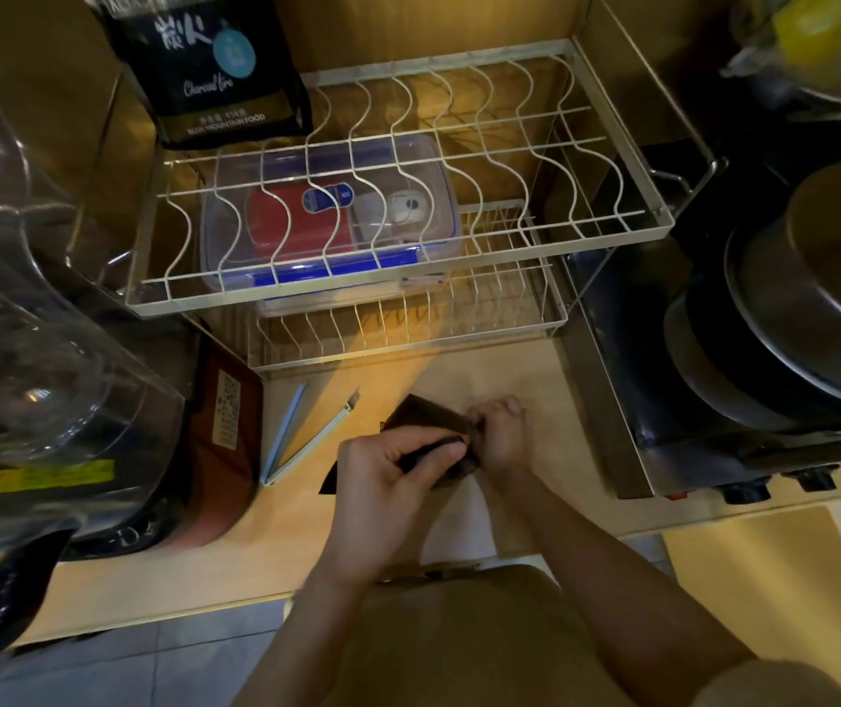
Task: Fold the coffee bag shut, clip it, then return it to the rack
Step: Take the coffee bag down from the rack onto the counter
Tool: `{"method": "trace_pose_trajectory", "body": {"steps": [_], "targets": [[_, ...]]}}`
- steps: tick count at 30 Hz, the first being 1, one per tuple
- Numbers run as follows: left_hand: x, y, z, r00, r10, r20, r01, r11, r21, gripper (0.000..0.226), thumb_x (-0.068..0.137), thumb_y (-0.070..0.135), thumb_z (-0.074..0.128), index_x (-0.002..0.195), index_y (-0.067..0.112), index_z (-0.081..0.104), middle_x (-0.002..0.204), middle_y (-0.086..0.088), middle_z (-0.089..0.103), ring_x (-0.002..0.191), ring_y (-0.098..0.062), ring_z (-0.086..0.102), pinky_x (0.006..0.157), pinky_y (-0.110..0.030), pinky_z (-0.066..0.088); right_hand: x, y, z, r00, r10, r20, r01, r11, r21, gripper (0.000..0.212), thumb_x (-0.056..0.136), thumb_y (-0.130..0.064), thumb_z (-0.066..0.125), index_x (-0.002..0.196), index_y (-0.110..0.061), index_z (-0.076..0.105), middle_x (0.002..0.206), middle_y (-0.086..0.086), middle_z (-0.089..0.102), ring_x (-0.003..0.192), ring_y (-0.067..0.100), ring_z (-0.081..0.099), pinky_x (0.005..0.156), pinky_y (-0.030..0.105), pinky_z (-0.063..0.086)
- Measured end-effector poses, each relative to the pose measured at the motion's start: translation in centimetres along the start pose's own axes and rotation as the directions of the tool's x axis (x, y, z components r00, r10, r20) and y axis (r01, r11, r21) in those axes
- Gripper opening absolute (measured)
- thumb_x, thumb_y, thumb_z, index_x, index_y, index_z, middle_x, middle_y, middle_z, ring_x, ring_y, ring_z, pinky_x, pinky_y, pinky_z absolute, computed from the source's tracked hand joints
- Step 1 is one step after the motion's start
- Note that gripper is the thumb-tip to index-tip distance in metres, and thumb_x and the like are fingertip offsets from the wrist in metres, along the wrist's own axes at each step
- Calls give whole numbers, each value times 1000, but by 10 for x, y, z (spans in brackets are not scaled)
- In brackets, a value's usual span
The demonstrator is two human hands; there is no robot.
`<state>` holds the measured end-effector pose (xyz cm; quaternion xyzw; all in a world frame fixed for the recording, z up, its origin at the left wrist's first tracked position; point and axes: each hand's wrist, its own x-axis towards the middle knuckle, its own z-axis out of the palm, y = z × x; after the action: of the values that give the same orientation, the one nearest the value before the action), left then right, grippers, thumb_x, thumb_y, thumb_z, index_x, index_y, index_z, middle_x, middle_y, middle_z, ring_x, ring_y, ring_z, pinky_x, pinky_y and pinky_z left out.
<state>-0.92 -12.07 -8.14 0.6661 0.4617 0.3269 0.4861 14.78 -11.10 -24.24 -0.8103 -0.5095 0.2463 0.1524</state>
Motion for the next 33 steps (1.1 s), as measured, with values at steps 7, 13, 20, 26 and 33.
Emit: {"method": "trace_pose_trajectory", "body": {"steps": [7, 13, 20, 26, 33], "targets": [[39, -3, -4, 999, 23, -40, -17, 987, 159, 14, 82, 14, 61, 91, 17, 71, 84, 9, 70, 77, 8, 60, 68, -5, 44, 5, -4, -10, 983, 30, 182, -84, 952, 295, 38, 77, -2, 54, 55, -32, 43, 81, 8, 64, 83, 26, 62, 68, 27, 43], [89, -2, -8, 992, 117, 42, -123, 899, 420, 21, 90, 19, 48, 93, 9, 67, 91, -10, 70, 81, -16, 59, 65, -14, 36, -1, -6, -44, 962, -81, 260, -36, 909, 415, 28, 80, 5, 49, 70, -19, 57, 84, 7, 63, 82, 15, 55, 71, 21, 41], [81, -15, -11, 984, 175, 13, -156, 838, 523, 42, 89, 26, 50, 128, 14, 42, 129, -7, 51, 121, -20, 41, 101, -34, 33, -12, -3, -44, 885, -155, 439, -3, 941, 339, 40, 62, -5, 78, 87, -20, 50, 80, 4, 62, 76, 19, 61, 70, 35, 51], [14, -90, -11, 967, -9, -253, 100, 931, 350, 33, 79, 28, 49, 104, 7, 51, 104, -14, 54, 98, -21, 51, 78, -22, 35, -9, -7, -41, 930, -195, 312, 99, 950, 298, 22, 72, -2, 70, 73, -17, 53, 70, 3, 61, 72, 22, 61, 71, 35, 48], [8, -143, -4, 940, -340, -40, 331, 873, 359, 20, 72, 15, 72, 80, 13, 53, 87, -11, 64, 82, -27, 61, 63, -30, 42, -8, -15, -49, 899, -177, 401, 173, 984, 46, 20, 75, -13, 68, 92, -7, 60, 93, 12, 68, 88, 26, 63, 77, 38, 52]]}}
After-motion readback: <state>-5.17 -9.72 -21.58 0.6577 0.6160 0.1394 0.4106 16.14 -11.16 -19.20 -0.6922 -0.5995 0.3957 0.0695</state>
